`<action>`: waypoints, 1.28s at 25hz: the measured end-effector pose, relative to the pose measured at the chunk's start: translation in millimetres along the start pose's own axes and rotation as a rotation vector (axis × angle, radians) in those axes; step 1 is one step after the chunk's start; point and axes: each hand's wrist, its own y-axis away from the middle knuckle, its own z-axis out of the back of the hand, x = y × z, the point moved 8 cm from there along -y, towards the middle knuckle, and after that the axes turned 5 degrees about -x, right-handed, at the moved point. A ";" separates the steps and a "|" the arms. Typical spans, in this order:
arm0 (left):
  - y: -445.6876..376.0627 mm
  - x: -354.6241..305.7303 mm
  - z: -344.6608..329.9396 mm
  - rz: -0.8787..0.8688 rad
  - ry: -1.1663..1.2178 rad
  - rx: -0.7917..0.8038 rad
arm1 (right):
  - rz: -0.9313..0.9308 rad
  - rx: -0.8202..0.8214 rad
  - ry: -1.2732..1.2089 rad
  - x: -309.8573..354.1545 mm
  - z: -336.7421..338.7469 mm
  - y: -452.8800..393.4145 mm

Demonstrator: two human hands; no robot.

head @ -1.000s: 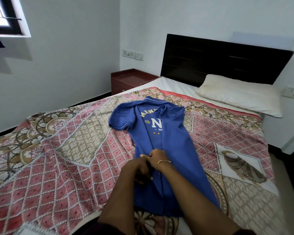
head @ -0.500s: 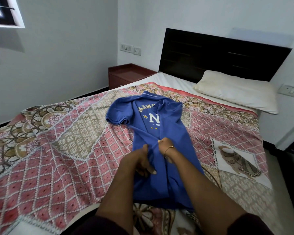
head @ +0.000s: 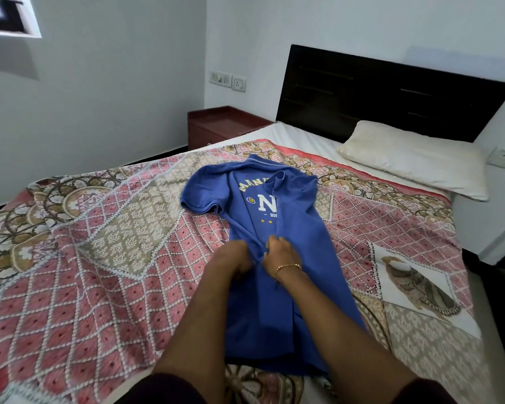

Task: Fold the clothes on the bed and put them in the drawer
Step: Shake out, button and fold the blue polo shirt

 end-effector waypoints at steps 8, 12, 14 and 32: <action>-64.3 35.3 27.9 0.060 0.105 -0.406 | 0.135 -0.127 0.001 27.2 -21.0 -58.5; -100.6 55.8 41.1 0.128 0.179 -0.551 | 0.268 -0.227 -0.276 69.8 -24.2 -112.4; -109.7 58.4 46.8 0.103 0.280 -0.638 | 0.259 -0.282 -0.493 89.7 -24.3 -137.5; -156.3 -20.3 -7.1 -0.302 0.080 -0.350 | -0.645 -0.433 -1.310 -94.0 -23.3 -198.9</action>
